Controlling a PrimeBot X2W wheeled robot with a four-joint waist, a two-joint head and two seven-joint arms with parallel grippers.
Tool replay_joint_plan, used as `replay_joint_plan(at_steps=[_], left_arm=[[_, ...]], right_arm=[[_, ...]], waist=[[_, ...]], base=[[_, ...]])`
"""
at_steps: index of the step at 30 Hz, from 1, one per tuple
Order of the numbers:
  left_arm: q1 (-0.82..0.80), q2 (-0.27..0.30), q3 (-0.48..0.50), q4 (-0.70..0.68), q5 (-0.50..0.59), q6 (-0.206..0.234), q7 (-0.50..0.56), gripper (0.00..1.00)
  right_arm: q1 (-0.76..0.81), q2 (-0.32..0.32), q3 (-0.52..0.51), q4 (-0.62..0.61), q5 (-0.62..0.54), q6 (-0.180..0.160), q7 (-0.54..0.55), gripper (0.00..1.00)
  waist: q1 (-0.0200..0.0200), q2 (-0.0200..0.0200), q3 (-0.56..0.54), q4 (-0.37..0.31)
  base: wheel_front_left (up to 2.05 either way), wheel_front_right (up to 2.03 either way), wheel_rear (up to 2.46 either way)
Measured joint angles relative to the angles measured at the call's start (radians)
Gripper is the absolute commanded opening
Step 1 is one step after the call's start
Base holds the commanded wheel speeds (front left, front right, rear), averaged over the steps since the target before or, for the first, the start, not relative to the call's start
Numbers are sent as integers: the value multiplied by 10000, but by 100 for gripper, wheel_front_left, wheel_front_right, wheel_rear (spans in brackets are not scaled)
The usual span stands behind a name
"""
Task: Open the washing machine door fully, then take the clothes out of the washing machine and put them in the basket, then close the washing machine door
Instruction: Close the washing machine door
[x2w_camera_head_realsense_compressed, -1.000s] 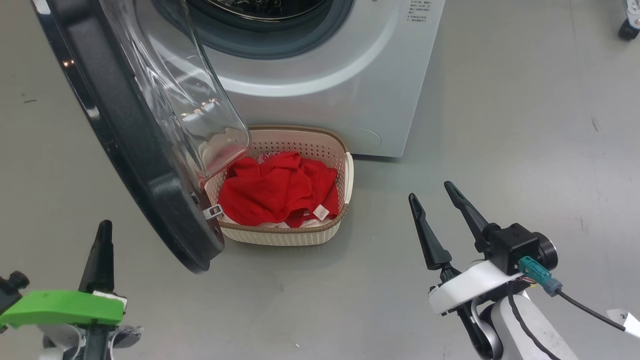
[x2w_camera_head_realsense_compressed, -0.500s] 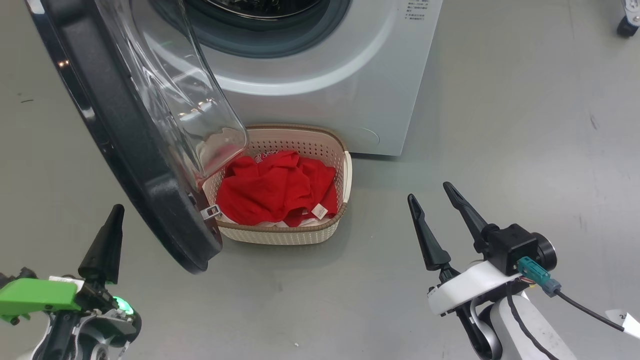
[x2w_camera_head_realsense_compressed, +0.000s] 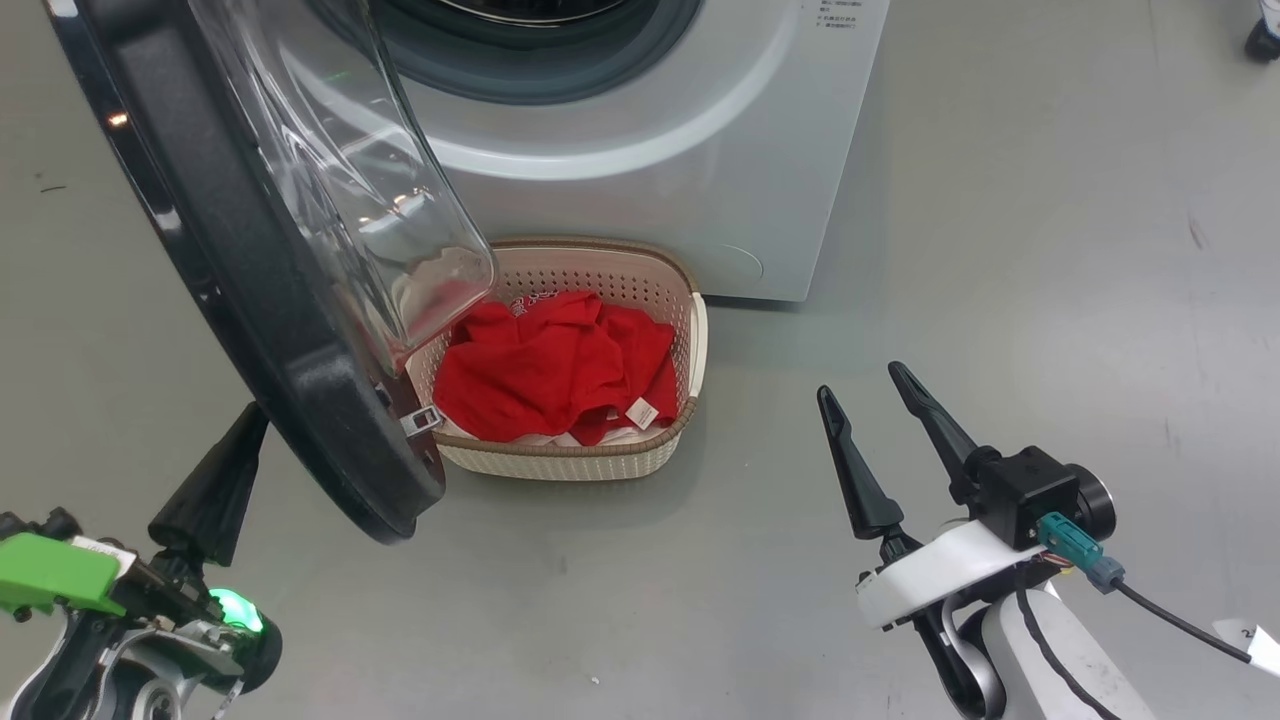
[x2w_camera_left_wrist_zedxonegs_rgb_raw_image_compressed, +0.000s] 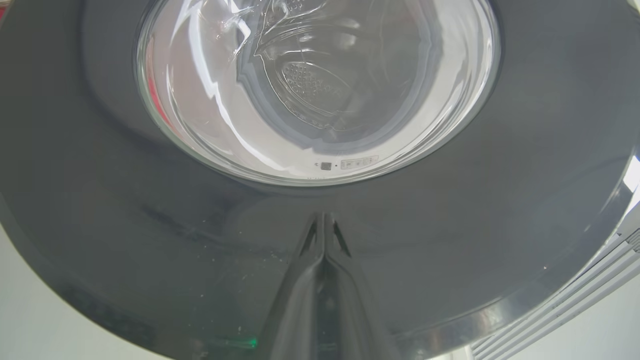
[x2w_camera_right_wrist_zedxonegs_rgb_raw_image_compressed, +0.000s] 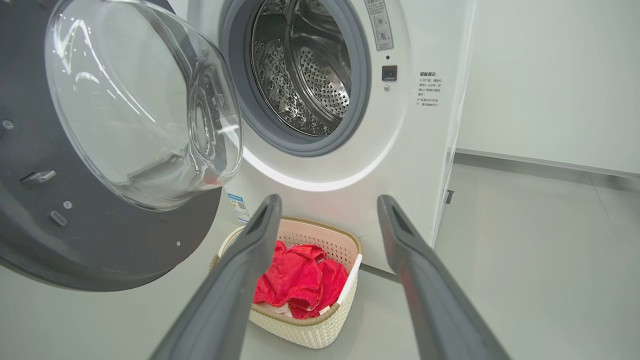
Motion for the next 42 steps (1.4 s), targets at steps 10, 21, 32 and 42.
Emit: replay_joint_plan(at_steps=[10, 21, 32, 42], left_arm=[[35, 86, -201, -341, -263, 351, 512, 0], [52, 161, -274, -683, -341, 514, 606, 0], [24, 207, -360, -1014, -316, 617, 623, 0], [-319, 276, -334, -1267, -167, 738, 366, 0]], right_arm=[[-4, 2, -13, -44, -2, 0, 0, 100], [-45, 12, 36, -56, -2, 0, 0, 100], [-324, 13, 115, -176, 15, 0, 0, 100], [-441, 19, 232, -431, 416, -10, 0, 100]], waist=[[0, 0, 185, -4], [0, 0, 418, -292], [0, 0, 723, -1019], [0, 0, 1008, -1917]], base=[[0, 0, 0], [0, 0, 0], [0, 0, 0], [0, 0, 0]])
